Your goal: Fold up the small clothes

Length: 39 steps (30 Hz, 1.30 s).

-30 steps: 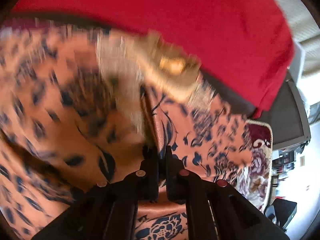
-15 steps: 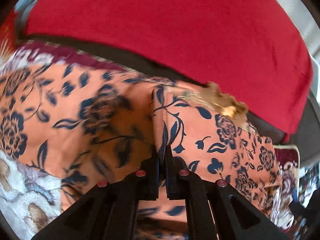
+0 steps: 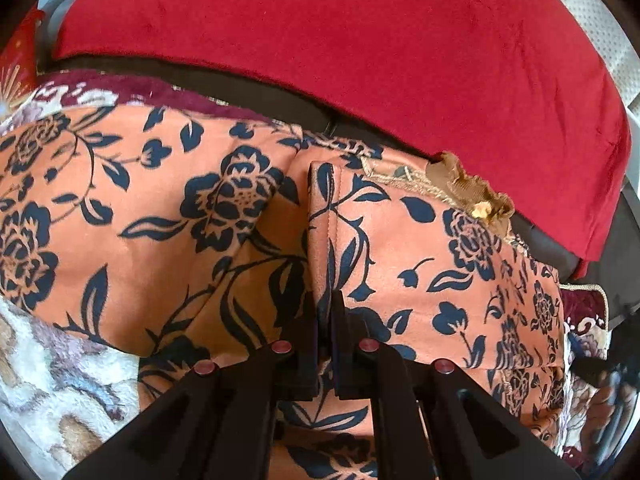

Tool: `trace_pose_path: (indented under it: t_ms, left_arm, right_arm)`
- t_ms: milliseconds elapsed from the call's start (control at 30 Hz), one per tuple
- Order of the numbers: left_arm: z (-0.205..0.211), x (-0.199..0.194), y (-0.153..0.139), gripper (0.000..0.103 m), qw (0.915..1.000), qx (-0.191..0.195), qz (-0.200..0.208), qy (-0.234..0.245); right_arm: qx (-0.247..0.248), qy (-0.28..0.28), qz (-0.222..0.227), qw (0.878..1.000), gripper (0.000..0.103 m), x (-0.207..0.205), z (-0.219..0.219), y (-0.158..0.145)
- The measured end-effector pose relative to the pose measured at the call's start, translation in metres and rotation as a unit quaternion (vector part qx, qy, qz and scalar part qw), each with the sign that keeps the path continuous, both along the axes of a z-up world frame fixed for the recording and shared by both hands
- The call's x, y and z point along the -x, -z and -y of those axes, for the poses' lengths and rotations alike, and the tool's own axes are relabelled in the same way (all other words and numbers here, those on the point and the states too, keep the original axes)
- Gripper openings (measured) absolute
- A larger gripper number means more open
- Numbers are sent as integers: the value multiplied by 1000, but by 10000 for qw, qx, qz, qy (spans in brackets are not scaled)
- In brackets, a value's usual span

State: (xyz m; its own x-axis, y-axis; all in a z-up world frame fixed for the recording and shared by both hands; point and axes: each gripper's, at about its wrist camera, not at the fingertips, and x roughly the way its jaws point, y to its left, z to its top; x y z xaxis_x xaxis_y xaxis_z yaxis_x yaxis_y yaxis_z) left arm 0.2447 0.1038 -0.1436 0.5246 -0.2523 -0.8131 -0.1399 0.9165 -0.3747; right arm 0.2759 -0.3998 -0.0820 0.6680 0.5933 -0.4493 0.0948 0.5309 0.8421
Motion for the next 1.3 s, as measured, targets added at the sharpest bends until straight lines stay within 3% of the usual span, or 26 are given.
trace_pose_path:
  t_ms: [133, 233, 300, 367, 433, 500, 600, 667, 733, 800, 967, 1100, 1133, 1200, 1233, 1300]
  left_arm:
    - [4, -1, 2, 7, 9999, -133, -18, 47]
    - [0, 1, -3, 9, 9999, -54, -23, 115]
    - [-11, 11, -15, 26, 9999, -68, 65, 98]
    - [-28, 26, -29, 67, 9996, 82, 265, -12]
    - [-62, 53, -47, 77, 9961, 343, 762, -294]
    - [-104, 79, -60, 77, 9902, 453, 1126, -687]
    - [-185, 116, -66, 77, 9735, 798, 1404, -1619]
    - [-241, 141, -57, 77, 9515, 1159, 1477, -2437]
    - [-291, 163, -40, 77, 9202, 1606, 1449, -3261]
    - [-326, 173, -23, 76, 8985, 1896, 1308, -3738]
    - [-366, 184, 3, 76, 8636, 2168, 1320, -4357]
    - [-378, 174, 5, 76, 8642, 2062, 1258, -4414]
    - [-381, 170, 7, 71, 8636, 1977, 1227, -4473]
    - [-392, 166, 13, 32, 8581, 1838, 939, -4702]
    - [-396, 163, 18, 5, 8585, 1760, 650, -4774]
    - [-401, 162, 21, 4, 8614, 1806, 543, -4715]
  right_arm:
    - [68, 26, 112, 9999, 102, -25, 2, -10]
    - [494, 63, -696, 9963, 102, -59, 8, 24]
    - [617, 107, -393, 9973, 102, -52, 2, 9]
    - [921, 17, -50, 9957, 102, -33, -12, -12]
    - [1301, -151, 384, 9906, 102, -3, -35, -29]
    - [1713, -430, 671, 9820, 102, 33, -63, -33]
    - [2154, -699, 874, 9701, 102, 81, -93, -23]
    - [2290, -791, 822, 9667, 102, 103, -107, -11]
    - [2322, -827, 701, 9666, 102, 117, -119, 2]
    - [2292, -842, 648, 9676, 102, 127, -123, 7]
    - [2391, -892, 655, 9647, 102, 141, -135, 2]
    - [2516, -894, 682, 9613, 102, 143, -140, -5]
    - [2576, -883, 678, 9598, 102, 143, -141, -6]
    - [2596, -870, 671, 9594, 102, 145, -139, -7]
    - [2572, -854, 657, 9603, 102, 145, -138, -6]
    - [2509, -788, 637, 9627, 102, 147, -133, -5]
